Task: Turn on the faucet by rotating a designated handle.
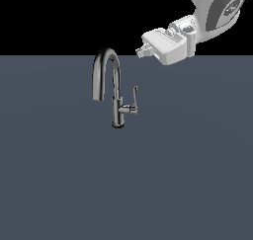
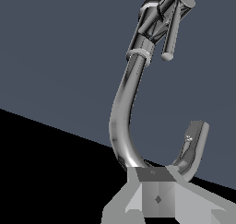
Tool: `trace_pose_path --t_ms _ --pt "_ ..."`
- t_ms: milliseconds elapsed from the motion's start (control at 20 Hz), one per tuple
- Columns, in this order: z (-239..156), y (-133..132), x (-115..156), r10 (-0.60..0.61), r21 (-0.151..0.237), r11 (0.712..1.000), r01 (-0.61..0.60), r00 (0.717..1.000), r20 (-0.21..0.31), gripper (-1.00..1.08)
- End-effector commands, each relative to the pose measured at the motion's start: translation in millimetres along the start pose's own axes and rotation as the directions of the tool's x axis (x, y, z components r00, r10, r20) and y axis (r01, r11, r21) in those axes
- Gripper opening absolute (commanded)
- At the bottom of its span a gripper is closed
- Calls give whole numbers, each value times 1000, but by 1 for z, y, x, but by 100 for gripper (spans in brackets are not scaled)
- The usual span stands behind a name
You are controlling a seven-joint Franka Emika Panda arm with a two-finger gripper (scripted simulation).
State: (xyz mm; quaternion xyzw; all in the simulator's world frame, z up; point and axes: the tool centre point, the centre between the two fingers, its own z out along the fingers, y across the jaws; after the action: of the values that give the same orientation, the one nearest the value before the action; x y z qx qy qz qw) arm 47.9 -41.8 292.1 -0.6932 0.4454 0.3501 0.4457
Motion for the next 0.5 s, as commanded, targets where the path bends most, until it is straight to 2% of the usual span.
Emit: trace_pose_path --t_ms 0,250,450 --pt "3 -3 20 55 57 997 -57 997 47 -100" --pt "12 -5 60 155 162 971 -178 977 147 -100" --pt "21 -4 87 215 225 938 -265 951 221 -100"
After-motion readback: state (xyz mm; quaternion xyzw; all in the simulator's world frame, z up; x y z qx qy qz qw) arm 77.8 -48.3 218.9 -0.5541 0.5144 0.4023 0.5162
